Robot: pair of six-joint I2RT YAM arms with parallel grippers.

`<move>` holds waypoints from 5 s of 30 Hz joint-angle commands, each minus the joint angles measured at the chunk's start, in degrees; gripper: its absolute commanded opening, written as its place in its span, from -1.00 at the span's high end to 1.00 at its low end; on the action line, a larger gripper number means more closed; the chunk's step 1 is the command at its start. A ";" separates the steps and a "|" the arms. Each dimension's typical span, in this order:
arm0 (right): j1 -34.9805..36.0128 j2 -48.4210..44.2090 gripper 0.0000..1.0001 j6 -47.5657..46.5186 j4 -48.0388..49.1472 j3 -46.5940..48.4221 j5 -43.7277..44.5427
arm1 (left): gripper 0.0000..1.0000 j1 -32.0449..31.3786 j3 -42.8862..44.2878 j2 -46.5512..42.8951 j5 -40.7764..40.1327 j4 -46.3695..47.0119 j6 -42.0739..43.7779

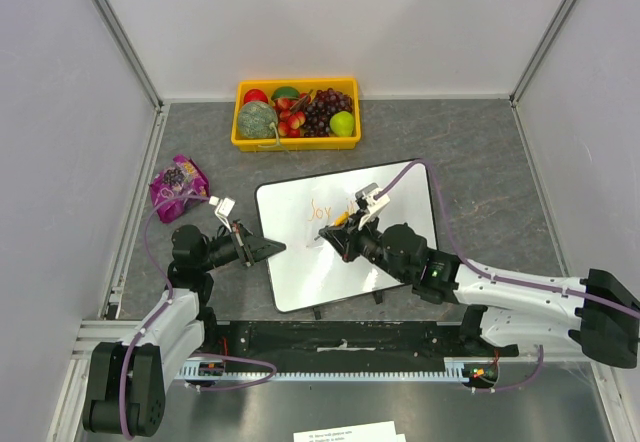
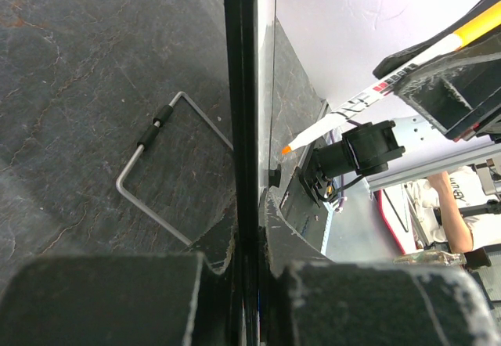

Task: Write a sentence on the whiteboard

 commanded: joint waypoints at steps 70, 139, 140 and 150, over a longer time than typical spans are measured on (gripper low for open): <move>0.29 -1.31 1.00 1.70 -1.51 -2.68 6.65 | 0.96 0.01 -1.33 -0.19 0.24 0.40 5.86; 0.11 -4.12 1.00 0.12 -8.28 -0.57 9.81 | 0.96 -0.07 -1.33 0.16 0.24 0.66 5.78; 0.11 -3.86 1.00 0.12 -8.02 -0.57 9.81 | 0.96 -0.07 -1.33 0.16 0.15 0.66 5.86; 0.11 -3.33 1.00 0.03 -8.19 -0.84 7.35 | 0.96 -0.07 -1.33 0.16 0.24 0.66 5.86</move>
